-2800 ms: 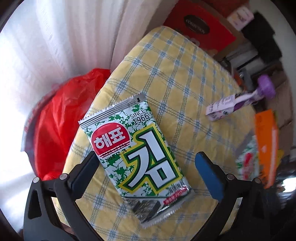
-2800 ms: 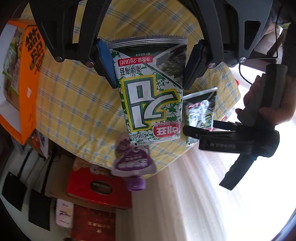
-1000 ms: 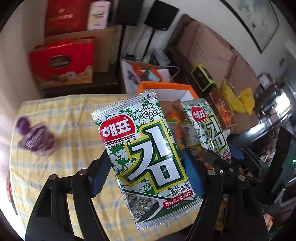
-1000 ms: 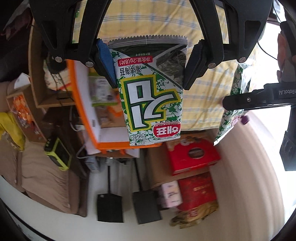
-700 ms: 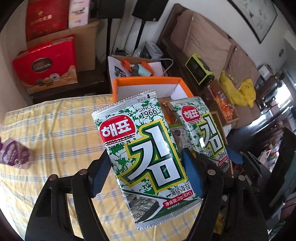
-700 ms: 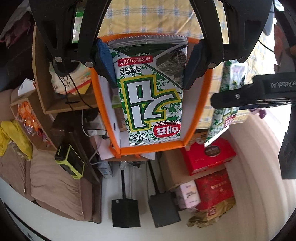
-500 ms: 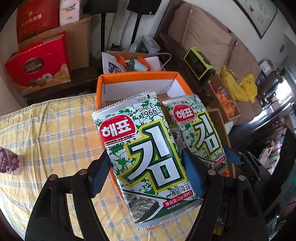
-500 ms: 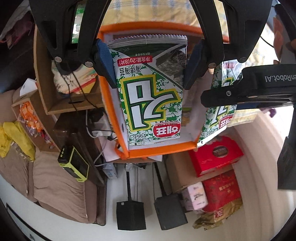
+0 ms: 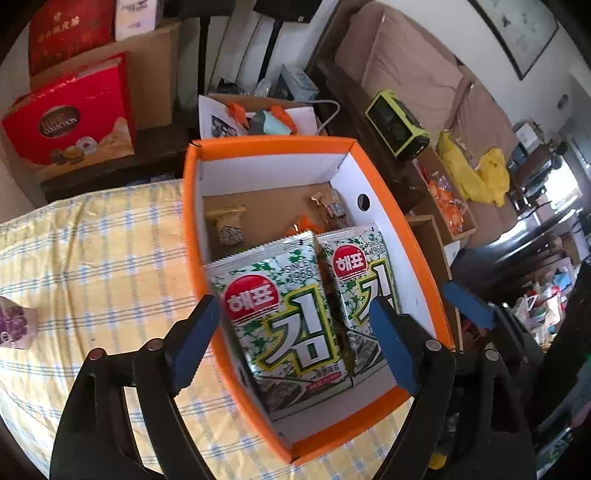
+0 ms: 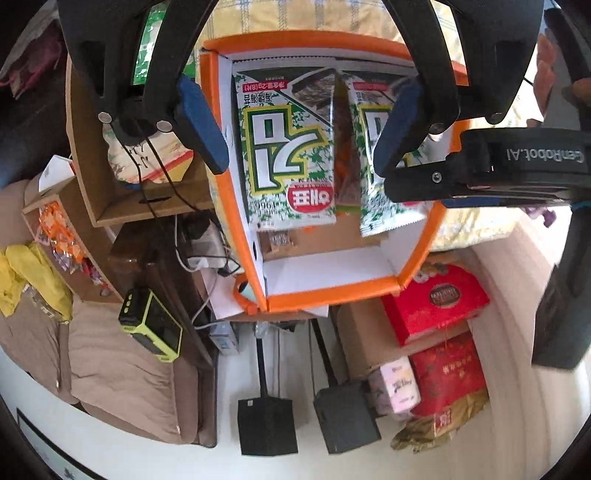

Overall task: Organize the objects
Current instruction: 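Lower both seaweed packs into the orange box and open both grippers, then withdraw both grippers and move the right gripper toward the purple jelly pouch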

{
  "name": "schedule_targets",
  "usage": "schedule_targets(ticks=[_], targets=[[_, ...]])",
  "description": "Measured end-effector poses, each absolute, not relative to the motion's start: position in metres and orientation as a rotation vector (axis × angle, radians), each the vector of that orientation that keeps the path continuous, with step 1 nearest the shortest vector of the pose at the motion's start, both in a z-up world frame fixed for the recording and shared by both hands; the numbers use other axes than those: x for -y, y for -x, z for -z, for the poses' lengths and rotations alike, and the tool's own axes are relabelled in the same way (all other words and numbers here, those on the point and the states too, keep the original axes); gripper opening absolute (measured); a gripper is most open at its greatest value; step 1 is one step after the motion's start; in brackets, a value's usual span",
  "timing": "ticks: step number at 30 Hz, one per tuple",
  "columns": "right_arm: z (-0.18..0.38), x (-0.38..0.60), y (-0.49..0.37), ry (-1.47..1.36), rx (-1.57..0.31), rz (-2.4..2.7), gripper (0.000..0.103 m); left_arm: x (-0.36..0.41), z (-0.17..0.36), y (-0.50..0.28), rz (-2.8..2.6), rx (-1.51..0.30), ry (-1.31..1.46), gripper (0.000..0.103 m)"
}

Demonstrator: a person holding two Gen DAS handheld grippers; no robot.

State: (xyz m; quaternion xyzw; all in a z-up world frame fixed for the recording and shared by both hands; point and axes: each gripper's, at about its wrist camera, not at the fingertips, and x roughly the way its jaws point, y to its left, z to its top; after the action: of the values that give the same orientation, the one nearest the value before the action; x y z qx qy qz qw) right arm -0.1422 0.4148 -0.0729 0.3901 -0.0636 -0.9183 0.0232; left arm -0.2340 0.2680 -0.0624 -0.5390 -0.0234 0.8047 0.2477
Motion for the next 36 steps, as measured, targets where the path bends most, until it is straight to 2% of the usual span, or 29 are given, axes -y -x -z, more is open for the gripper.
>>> schedule_targets(ticks=[2, 14, 17, 19, 21, 27, 36], targets=[[0.067, -0.413, 0.142, -1.204, 0.179, 2.850, 0.084, -0.261, 0.056, 0.230, -2.218, 0.058, 1.447, 0.090], [0.047, -0.377, 0.142, -1.185, 0.094, 2.846, 0.087, -0.195, 0.037, 0.219, -2.354, 0.040, 1.403, 0.093], [0.045, -0.362, 0.143, -1.178, 0.066, 2.841, 0.091, -0.176, 0.033, 0.219, -2.390, 0.042, 1.398, 0.093], [0.043, -0.354, 0.143, -1.172, 0.059, 2.834, 0.099, -0.163, 0.032, 0.220, -2.405, 0.057, 1.399, 0.093], [0.042, -0.345, 0.144, -1.159, 0.064, 2.818, 0.103, -0.150, 0.029, 0.218, -2.431, 0.074, 1.388, 0.103], [0.038, -0.321, 0.147, -1.146, 0.077, 2.772, 0.103, -0.114, 0.020, 0.210, -2.518, 0.031, 1.323, 0.103], [0.036, -0.276, 0.152, -1.144, -0.006, 2.715, 0.103, -0.054, 0.016, 0.208, -2.599, 0.080, 1.306, 0.103]])
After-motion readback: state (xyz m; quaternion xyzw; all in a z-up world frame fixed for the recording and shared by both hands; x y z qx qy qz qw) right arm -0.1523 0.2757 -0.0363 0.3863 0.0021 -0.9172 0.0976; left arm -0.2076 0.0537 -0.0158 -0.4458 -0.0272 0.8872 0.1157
